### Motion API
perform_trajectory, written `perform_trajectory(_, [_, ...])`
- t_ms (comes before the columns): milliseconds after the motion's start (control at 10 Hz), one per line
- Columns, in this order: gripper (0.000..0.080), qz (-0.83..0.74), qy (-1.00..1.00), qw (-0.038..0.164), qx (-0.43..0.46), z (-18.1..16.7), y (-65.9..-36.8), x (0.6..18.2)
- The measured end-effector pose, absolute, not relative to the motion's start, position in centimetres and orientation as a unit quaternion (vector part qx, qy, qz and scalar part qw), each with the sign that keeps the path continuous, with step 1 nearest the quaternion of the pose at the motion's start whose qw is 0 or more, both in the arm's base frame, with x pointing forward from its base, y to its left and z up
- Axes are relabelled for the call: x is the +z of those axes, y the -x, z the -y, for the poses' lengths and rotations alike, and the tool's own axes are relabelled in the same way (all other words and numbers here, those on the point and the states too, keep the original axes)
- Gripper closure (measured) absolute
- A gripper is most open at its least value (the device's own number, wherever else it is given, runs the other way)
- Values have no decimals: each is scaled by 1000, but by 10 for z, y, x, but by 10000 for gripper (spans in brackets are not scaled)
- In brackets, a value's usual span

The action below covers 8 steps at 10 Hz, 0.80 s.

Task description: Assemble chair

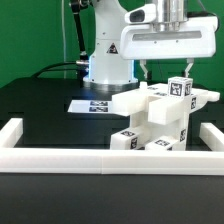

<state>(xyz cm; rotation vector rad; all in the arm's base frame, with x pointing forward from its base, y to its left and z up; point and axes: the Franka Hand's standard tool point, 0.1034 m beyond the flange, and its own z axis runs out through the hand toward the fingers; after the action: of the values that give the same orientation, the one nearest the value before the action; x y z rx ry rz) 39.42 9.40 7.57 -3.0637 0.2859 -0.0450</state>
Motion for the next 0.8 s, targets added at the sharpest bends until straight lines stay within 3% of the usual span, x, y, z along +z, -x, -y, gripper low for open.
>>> perform_trajectory(200, [151,-85,996,21,-21,-93,-394,61])
perform_trajectory(800, [151,-87,996,20,-20,-94,-392,59])
